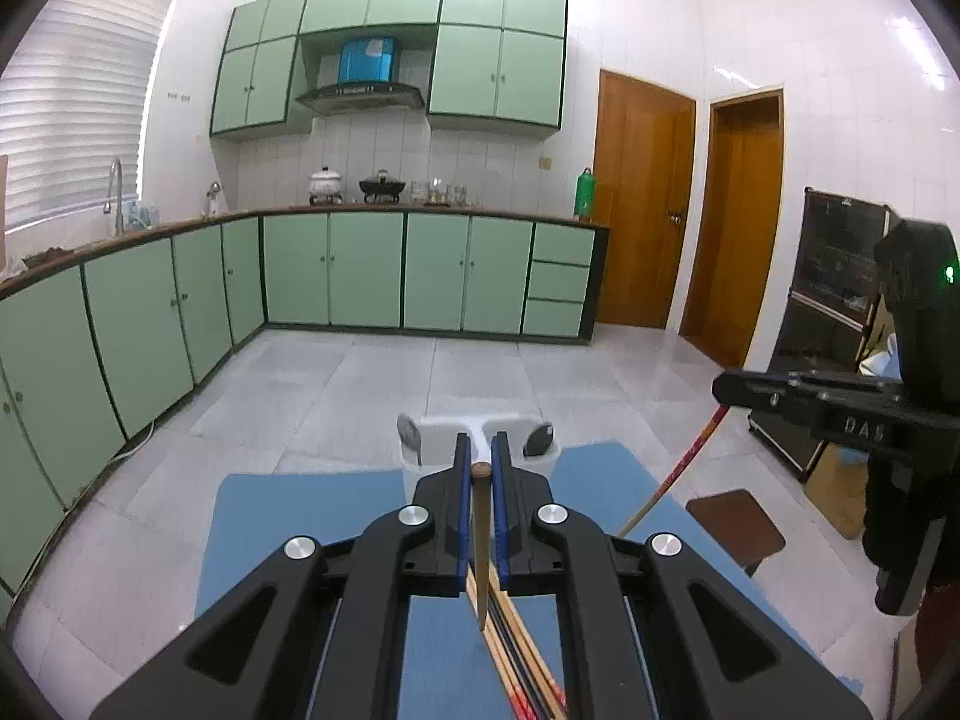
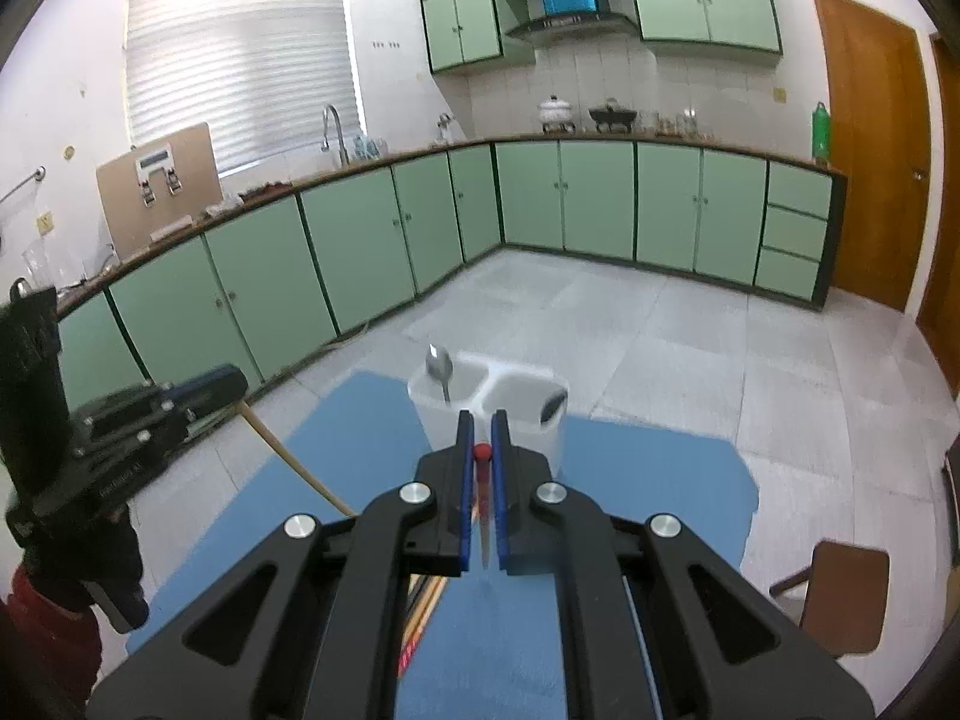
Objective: Organize utensils
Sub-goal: 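Carry both chopsticks to the holder and lower them into its compartments, then open both tools to release the chopsticks in the holder, then move both open tools back to the chopstick bundle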
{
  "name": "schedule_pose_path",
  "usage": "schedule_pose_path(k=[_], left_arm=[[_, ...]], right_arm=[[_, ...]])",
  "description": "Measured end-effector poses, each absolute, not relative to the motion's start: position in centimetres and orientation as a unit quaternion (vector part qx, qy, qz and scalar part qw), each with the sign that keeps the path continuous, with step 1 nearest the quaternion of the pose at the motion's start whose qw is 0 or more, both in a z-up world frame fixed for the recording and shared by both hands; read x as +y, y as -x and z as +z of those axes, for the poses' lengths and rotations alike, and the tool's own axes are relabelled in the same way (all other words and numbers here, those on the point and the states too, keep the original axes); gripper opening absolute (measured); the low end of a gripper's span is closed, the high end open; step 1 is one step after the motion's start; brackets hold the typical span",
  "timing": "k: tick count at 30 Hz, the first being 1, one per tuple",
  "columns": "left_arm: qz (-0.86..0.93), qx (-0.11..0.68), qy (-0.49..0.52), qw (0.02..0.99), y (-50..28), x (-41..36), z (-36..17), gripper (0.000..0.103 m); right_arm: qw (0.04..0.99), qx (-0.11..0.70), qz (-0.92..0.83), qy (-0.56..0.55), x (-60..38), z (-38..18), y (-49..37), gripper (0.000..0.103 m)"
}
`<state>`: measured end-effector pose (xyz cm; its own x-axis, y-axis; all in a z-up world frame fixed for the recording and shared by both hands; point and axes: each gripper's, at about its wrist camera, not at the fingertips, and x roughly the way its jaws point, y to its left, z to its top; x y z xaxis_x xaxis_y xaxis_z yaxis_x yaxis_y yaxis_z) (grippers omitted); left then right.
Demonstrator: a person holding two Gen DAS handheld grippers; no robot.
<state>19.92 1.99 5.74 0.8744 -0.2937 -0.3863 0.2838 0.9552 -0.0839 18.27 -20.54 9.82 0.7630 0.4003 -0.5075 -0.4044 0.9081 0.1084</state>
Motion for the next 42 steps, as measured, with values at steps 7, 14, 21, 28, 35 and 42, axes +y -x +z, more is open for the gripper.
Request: schedule_pose_path(k=[7,14,21,28,35,42], left_arm=[[-0.149,0.143,0.012,0.978,-22.6,1.5,10.3,0.006],[-0.139,0.104,0.001,0.985,-26.9,-0.1,12.9,0.006],[-0.129,0.147,-0.006,0.981,-31.1,-1.0,9.5,0.006],[-0.127,0.195,-0.016,0.972,-33.4,-1.5,5.7,0.007],[-0.123,0.203,-0.011,0.971,-32.4,-0.4,5.2,0.025],[-0.114,0.188,0.001,0.976,-28.3,1.0,6.2,0.05]], right_arm=[[0.954,0.215,0.211,0.004,-20.7,15.4,-21.2,0.005],[0.962,0.189,0.197,-0.001,-20.5,17.1,-26.4,0.005],[0.957,0.224,0.184,-0.01,-19.6,12.9,-31.3,0.005],[0.946,0.277,0.17,-0.008,-18.6,7.9,-33.8,0.005],[0.95,0.272,0.153,-0.015,-19.3,7.5,-32.3,0.037],[0.96,0.245,0.133,-0.021,-21.1,8.1,-27.3,0.064]])
